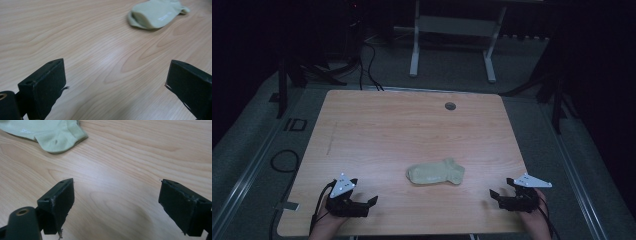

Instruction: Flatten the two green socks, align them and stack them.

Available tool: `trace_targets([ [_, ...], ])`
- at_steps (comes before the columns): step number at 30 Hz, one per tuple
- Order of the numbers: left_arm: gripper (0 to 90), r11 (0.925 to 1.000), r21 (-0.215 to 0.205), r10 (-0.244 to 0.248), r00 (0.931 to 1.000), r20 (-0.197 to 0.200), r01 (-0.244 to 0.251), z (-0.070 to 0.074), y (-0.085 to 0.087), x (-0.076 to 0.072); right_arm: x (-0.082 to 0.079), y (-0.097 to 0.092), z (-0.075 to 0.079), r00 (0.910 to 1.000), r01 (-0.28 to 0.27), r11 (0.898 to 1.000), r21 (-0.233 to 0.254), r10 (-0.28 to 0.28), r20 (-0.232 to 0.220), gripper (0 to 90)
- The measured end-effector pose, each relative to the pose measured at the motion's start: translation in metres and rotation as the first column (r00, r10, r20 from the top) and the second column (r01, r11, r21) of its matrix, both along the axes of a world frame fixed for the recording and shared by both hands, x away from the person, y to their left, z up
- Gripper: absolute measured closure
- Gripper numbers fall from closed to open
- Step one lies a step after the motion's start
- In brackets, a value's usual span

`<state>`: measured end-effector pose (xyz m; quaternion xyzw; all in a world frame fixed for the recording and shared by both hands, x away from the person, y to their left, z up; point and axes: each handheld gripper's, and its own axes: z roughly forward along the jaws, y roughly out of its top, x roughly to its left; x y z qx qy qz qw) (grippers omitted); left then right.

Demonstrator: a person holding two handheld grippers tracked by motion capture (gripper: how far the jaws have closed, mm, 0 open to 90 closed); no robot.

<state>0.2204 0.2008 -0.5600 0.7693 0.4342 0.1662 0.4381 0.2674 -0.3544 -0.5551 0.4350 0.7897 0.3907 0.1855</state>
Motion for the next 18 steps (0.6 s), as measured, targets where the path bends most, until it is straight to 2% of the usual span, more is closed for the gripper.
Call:
trace_targets([
  [9,2.6,0.9979,-0.019,0.062,0.9980,0.013,-0.061,-0.001,0.021,-0.011,-0.010,-0.021,-0.002,0.9962,0.084,0.996,0.030,-0.085,0.019,13.3],
  [14,2.6,0.9895,-0.029,0.142,0.9893,0.032,-0.141,-0.002,0.035,-0.017,-0.013,-0.029,0.000,0.9917,0.119,0.991,0.060,-0.121,0.042,13.3],
  [18,2.6,0.9820,-0.046,0.185,0.9822,0.036,-0.183,-0.002,0.044,-0.020,-0.014,-0.033,0.000,0.9864,0.147,0.987,0.058,-0.151,0.065,13.4],
])
